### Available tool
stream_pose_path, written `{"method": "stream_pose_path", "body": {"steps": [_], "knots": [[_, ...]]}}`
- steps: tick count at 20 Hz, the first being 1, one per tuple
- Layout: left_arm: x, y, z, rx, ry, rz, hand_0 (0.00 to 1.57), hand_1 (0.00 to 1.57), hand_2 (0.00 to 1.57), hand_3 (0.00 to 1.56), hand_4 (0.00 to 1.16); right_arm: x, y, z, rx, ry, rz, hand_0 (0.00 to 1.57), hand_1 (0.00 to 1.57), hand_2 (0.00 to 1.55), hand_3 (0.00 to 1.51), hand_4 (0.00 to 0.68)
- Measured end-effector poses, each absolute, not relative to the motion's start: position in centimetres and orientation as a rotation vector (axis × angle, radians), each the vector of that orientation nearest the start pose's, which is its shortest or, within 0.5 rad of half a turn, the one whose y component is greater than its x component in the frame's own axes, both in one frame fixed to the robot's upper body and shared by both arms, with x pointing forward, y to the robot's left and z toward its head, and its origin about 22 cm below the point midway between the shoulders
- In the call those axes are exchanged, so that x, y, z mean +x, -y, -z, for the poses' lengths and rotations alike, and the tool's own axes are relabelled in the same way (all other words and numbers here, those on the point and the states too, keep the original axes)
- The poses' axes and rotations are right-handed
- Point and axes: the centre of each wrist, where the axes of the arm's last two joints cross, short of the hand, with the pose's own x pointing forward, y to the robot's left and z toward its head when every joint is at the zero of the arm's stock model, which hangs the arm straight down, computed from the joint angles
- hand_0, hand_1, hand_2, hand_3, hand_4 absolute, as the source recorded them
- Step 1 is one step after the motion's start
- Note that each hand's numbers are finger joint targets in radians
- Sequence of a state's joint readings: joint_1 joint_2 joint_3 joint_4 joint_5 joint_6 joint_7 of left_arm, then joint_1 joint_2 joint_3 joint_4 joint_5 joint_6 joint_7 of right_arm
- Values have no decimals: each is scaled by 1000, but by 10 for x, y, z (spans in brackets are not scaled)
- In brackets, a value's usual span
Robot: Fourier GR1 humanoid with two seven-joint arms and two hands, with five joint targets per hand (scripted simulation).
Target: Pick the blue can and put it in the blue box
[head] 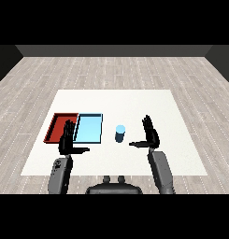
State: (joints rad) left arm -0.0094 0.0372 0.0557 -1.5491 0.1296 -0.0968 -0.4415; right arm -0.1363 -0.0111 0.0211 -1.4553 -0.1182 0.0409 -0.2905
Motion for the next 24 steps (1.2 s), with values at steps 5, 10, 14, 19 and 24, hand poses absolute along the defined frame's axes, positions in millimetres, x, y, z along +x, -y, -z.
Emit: {"method": "stream_pose_path", "body": {"steps": [5,10,14,19,24], "knots": [[249,-248,-1,-96,2002,-70,0,0,0,0,0,279,214,-4,209,1821,34,0,0,0,0,0],[251,-252,4,-110,2001,-82,0,0,0,0,0,291,204,7,225,1775,55,0,0,0,0,0],[246,-252,7,-93,2009,-89,0,0,0,0,0,295,195,19,227,1745,76,0,0,0,0,0],[247,-256,-4,-103,2017,-99,0,0,0,0,0,300,181,23,241,1710,91,0,0,0,0,0],[246,-257,-9,-112,2023,-114,0,0,0,0,0,300,173,35,241,1686,100,0,0,0,0,0]]}}
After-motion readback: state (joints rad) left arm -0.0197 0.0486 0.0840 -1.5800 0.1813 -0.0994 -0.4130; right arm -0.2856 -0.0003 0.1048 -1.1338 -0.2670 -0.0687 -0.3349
